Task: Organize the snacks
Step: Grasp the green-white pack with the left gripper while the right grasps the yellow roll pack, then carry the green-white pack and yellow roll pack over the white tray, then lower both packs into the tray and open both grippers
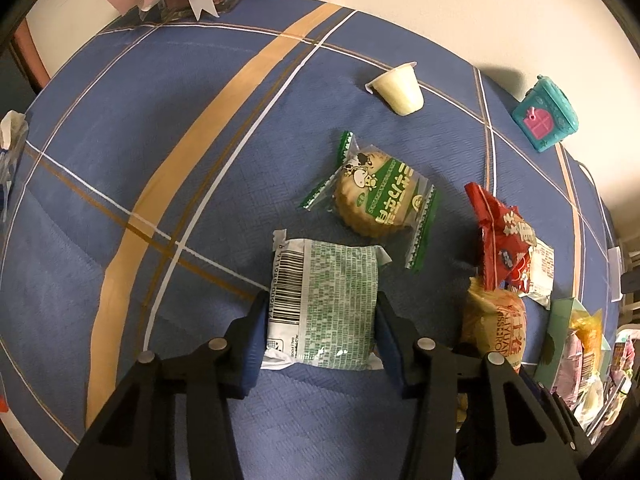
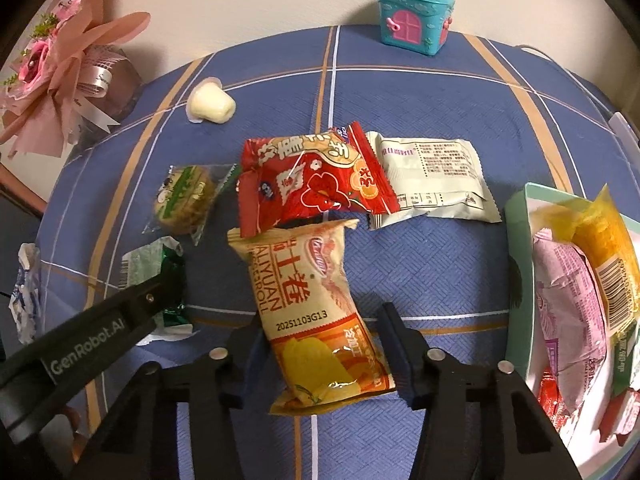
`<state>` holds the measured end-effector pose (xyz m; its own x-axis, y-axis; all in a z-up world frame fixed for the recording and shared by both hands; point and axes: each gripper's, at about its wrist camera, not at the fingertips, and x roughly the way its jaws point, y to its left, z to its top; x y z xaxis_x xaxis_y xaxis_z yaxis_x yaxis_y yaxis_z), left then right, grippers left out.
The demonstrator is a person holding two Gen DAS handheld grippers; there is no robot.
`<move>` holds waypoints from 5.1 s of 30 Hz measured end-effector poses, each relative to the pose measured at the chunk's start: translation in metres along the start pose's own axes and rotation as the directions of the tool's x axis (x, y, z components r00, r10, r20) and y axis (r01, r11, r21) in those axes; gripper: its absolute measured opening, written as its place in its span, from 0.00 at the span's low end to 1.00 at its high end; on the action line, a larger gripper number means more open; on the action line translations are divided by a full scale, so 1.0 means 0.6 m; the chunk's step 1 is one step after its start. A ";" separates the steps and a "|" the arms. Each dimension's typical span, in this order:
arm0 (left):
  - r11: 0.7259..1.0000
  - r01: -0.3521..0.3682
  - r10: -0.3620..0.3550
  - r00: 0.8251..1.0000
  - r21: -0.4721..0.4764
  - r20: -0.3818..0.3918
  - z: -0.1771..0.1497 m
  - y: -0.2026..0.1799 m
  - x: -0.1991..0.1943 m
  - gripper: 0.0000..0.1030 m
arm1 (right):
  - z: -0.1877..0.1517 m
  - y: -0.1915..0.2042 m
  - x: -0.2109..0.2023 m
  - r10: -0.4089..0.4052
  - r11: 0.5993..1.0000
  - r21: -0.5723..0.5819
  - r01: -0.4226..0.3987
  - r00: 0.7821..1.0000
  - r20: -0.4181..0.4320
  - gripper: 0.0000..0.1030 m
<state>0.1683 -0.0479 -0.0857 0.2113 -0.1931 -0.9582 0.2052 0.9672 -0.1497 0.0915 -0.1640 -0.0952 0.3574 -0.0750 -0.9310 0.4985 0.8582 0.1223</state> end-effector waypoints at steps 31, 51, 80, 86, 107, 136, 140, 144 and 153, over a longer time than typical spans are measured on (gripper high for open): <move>1.000 0.006 -0.005 0.997 -0.007 0.078 -0.035 -0.035 -0.112 0.49 | -0.016 -0.040 -0.096 0.048 0.999 -0.008 -0.048 0.998 0.047 0.38; 0.999 0.035 -0.038 0.989 0.021 0.146 -0.067 -0.081 -0.181 0.49 | -0.036 -0.099 -0.191 0.012 1.000 0.016 -0.014 0.995 0.103 0.38; 0.941 0.121 -0.167 0.978 0.316 0.122 -0.168 -0.326 -0.205 0.49 | -0.055 -0.381 -0.284 -0.129 0.945 0.316 0.086 0.985 0.116 0.38; 0.917 0.131 -0.178 0.980 0.378 0.093 -0.193 -0.370 -0.198 0.49 | -0.067 -0.430 -0.300 -0.150 0.922 0.375 0.093 0.981 0.125 0.38; 0.862 0.089 -0.107 0.994 0.500 0.009 -0.256 -0.447 -0.133 0.49 | -0.073 -0.451 -0.257 -0.115 0.920 0.384 0.083 0.991 0.062 0.38; 0.847 0.066 -0.066 0.998 0.527 -0.020 -0.267 -0.464 -0.085 0.49 | -0.074 -0.449 -0.200 -0.092 0.927 0.364 0.090 0.996 -0.012 0.39; 0.847 0.063 -0.058 0.998 0.528 -0.026 -0.267 -0.464 -0.078 0.49 | -0.073 -0.449 -0.193 -0.090 0.928 0.361 0.092 0.996 -0.020 0.39; 0.848 0.059 -0.053 0.998 0.527 -0.027 -0.268 -0.465 -0.073 0.49 | -0.071 -0.448 -0.188 -0.088 0.929 0.359 0.091 0.996 -0.024 0.39; 0.847 0.054 -0.045 0.999 0.528 -0.029 -0.267 -0.471 -0.069 0.49 | -0.071 -0.445 -0.184 -0.091 0.930 0.354 0.095 0.995 -0.029 0.39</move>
<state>-0.0517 -0.2869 -0.0428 0.1741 -0.2318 -0.9571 0.6902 0.7220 -0.0493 -0.1151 -0.3633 -0.0397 0.2873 -0.1376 -0.9479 0.7777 0.6113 0.1470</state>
